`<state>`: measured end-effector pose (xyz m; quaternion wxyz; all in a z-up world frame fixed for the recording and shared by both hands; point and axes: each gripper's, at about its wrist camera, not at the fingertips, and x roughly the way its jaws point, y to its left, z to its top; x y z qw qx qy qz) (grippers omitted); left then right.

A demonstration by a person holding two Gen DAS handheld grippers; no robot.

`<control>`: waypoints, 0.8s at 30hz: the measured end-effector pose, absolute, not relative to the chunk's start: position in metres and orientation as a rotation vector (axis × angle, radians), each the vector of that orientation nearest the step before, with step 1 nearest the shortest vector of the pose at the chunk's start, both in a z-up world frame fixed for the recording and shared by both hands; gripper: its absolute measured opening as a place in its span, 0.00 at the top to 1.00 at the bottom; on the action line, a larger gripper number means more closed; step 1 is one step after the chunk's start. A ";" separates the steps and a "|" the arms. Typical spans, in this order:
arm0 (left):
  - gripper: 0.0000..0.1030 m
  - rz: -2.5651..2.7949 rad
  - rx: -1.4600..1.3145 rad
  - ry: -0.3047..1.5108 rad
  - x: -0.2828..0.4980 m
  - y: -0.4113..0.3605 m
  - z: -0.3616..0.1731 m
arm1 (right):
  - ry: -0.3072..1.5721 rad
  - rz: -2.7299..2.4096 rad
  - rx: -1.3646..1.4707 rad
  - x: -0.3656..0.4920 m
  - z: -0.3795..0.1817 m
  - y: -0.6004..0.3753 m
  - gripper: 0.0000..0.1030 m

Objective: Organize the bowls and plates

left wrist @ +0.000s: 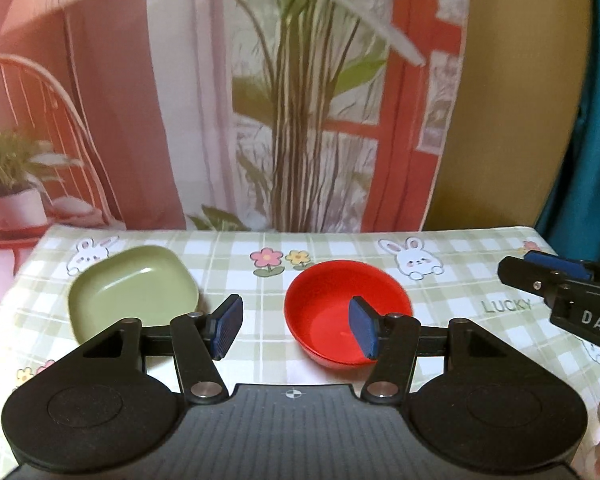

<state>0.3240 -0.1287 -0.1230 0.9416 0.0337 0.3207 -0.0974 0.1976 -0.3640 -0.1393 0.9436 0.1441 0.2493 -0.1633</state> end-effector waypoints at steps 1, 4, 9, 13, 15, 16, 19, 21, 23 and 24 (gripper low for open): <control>0.41 -0.205 0.070 0.640 0.317 -0.131 -0.120 | 0.497 -0.335 0.285 0.189 -0.137 -0.364 0.73; 0.41 -0.230 0.056 0.610 0.300 -0.137 -0.114 | 0.472 -0.345 0.274 0.163 -0.131 -0.365 0.68; 0.41 -0.295 0.031 0.582 0.277 -0.154 -0.106 | 0.445 -0.379 0.272 0.121 -0.128 -0.368 0.59; 0.41 -0.352 0.043 0.574 0.264 -0.178 -0.104 | 0.419 -0.424 0.256 0.090 -0.126 -0.373 0.59; 0.41 -0.382 0.053 0.568 0.258 -0.188 -0.102 | 0.421 -0.445 0.244 0.076 -0.126 -0.377 0.59; 0.41 -0.398 0.055 0.565 0.255 -0.195 -0.103 | 0.422 -0.458 0.234 0.069 -0.126 -0.378 0.59; 0.41 -0.446 0.058 0.566 0.249 -0.214 -0.107 | 0.418 -0.498 0.203 0.051 -0.126 -0.382 0.60; 0.41 -0.473 0.071 0.570 0.245 -0.228 -0.112 | 0.412 -0.538 0.190 0.037 -0.126 -0.386 0.60; 0.41 -0.506 0.085 0.582 0.242 -0.244 -0.118 | 0.412 -0.575 0.185 0.025 -0.129 -0.392 0.60; 0.41 -0.521 0.090 0.588 0.241 -0.250 -0.121 | 0.416 -0.594 0.189 0.018 -0.131 -0.395 0.60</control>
